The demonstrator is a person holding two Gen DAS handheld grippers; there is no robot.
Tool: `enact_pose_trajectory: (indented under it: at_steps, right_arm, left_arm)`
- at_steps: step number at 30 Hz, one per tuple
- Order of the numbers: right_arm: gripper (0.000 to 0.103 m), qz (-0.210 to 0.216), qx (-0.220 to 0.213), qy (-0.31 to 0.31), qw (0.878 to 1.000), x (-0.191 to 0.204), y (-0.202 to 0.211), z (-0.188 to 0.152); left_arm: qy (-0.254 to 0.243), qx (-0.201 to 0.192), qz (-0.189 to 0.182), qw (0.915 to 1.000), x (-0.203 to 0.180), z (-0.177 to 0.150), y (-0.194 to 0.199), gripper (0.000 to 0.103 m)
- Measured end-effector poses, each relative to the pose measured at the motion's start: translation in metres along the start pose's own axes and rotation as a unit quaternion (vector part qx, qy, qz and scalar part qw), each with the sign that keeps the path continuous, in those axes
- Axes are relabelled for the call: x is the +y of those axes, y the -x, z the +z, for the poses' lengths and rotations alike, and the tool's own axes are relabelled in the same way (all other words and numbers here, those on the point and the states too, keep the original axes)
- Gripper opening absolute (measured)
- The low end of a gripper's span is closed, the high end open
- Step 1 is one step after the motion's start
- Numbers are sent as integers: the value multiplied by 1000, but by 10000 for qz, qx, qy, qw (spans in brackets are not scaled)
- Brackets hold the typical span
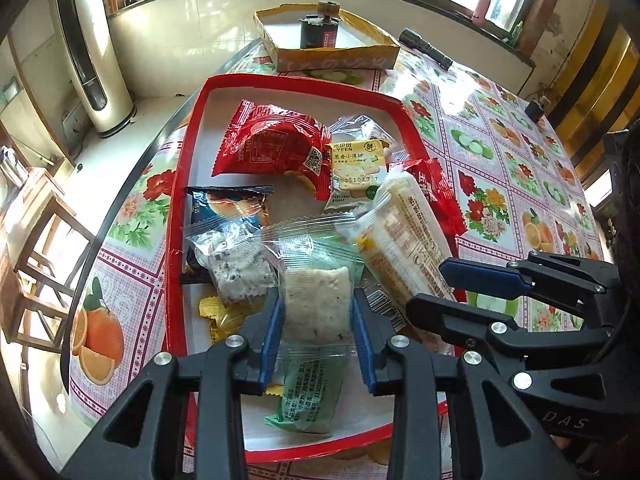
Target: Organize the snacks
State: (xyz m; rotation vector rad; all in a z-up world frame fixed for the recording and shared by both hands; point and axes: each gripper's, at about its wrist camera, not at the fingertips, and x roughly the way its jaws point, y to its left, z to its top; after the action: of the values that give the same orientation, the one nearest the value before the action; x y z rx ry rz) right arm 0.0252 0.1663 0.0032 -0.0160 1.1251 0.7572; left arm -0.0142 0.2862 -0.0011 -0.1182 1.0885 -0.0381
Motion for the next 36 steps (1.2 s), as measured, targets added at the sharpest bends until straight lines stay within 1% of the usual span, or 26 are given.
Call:
enact_pose_trajectory:
  at_steps: [2, 4, 6, 8, 11, 13, 14, 16, 17, 19, 21, 27, 29, 32, 33, 36]
  right_arm:
    - [44, -5, -28, -2, 10000, 0, 3, 0]
    - [51, -36, -61, 1, 10000, 0, 6, 0]
    - [57, -92, -88, 32, 9999, 0, 10, -2]
    - [59, -102, -129, 36, 9999, 0, 16, -4]
    - [66, -161, -204, -19, 9997, -3, 25, -9]
    - [74, -237, -260, -70, 9994, -4, 32, -13]
    - [75, -300, -299, -92, 9991, -5, 36, -16]
    - [83, -436, -381, -132, 9982, -5, 44, -22]
    - [83, -492, -419, -165, 9978, -5, 49, -25]
    - [85, -597, -479, -239, 9968, -6, 56, -31]
    - [86, -790, -510, -293, 9951, -6, 62, -37]
    - [89, -1305, -513, -364, 9895, -6, 71, -58]
    - [89, -1332, -511, -337, 9892, -6, 73, -63]
    - [89, -1524, -449, -249, 9870, -3, 72, -67]
    - [89, -1587, -428, -201, 9862, -2, 71, -68]
    - [90, -1763, -426, -23, 9834, 1, 70, -67]
  left_arm:
    - [-2, 6, 43, 10000, 0, -1, 0, 36]
    - [24, 26, 115, 9999, 1, -2, 0, 40]
    - [55, 3, 191, 9998, 1, -5, 2, 40]
    - [20, -43, 335, 9994, -1, -7, 5, 40]
    - [-9, -135, 520, 9986, -6, -13, 10, 40]
    - [27, -205, 632, 9978, -8, -17, 14, 40]
    - [32, -232, 646, 9976, -9, -18, 15, 40]
    - [40, -288, 687, 9972, -12, -22, 19, 41]
    - [45, -330, 711, 9969, -14, -23, 21, 42]
    - [69, -415, 736, 9964, -17, -26, 25, 46]
    - [69, -503, 739, 9960, -21, -27, 30, 51]
    - [101, -497, 636, 9967, -34, -35, 35, 52]
    - [119, -480, 620, 9968, -38, -40, 36, 52]
    - [89, -557, 686, 9961, -46, -47, 41, 52]
    - [132, -594, 775, 9951, -47, -49, 42, 52]
    - [243, -671, 820, 9941, -46, -53, 46, 53]
